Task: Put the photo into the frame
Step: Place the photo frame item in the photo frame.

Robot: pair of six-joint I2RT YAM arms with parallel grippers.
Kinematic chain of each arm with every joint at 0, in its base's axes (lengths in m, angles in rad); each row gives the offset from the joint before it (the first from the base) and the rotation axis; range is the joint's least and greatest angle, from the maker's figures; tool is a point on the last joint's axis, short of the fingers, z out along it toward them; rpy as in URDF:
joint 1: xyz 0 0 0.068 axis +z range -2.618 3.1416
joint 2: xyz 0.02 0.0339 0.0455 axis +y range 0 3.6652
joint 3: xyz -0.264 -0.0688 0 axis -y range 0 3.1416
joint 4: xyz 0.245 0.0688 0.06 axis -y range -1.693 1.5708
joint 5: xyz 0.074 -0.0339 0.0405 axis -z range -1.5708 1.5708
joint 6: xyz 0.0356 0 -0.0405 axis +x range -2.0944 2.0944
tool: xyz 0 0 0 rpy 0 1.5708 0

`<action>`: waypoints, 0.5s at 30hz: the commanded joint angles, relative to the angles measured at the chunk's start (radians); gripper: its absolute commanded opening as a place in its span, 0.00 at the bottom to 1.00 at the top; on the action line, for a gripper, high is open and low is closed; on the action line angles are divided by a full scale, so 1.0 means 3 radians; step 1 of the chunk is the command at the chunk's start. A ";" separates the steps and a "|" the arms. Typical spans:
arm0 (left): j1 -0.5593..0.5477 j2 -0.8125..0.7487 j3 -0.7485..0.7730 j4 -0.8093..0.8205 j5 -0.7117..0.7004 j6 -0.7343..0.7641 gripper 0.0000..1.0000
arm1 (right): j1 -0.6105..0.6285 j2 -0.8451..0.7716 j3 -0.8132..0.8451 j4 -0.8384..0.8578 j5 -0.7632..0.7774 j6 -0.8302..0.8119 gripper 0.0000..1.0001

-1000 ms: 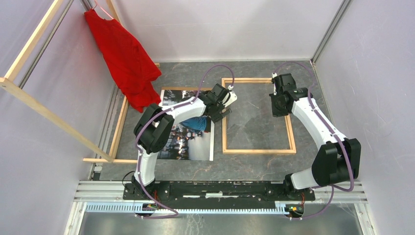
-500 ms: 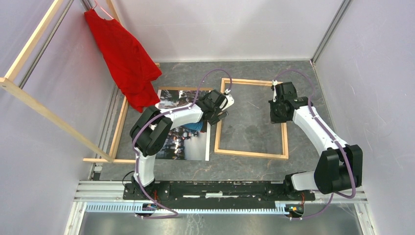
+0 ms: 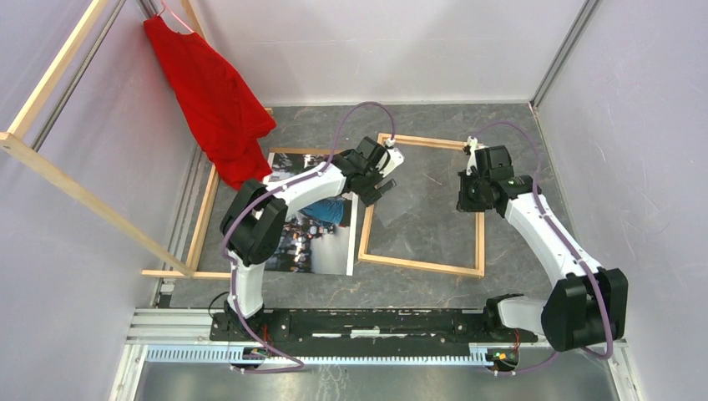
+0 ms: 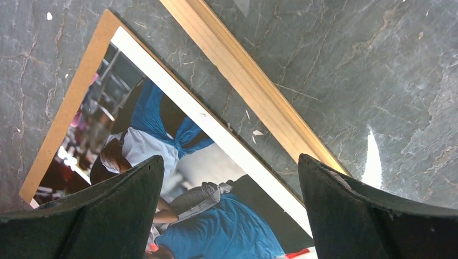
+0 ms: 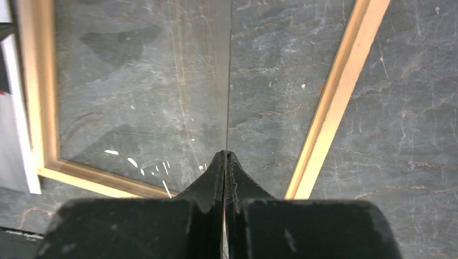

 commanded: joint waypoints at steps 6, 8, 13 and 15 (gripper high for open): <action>0.0440 -0.0055 0.0223 -0.0055 0.0109 -0.0235 0.98 | 0.0006 -0.0272 0.0226 0.0360 -0.0533 0.0012 0.00; 0.0514 -0.0085 0.0204 -0.0056 0.0102 -0.0228 0.98 | 0.0008 -0.0249 0.0256 0.0378 -0.0586 0.0027 0.00; 0.0618 -0.0178 0.0061 -0.0009 0.0109 -0.0196 0.98 | -0.0019 -0.0069 0.0322 0.0348 -0.0609 0.0069 0.00; 0.0622 -0.0206 -0.0018 -0.0003 0.0126 -0.0181 0.98 | -0.0042 -0.0003 0.0335 0.0353 -0.0612 0.0090 0.00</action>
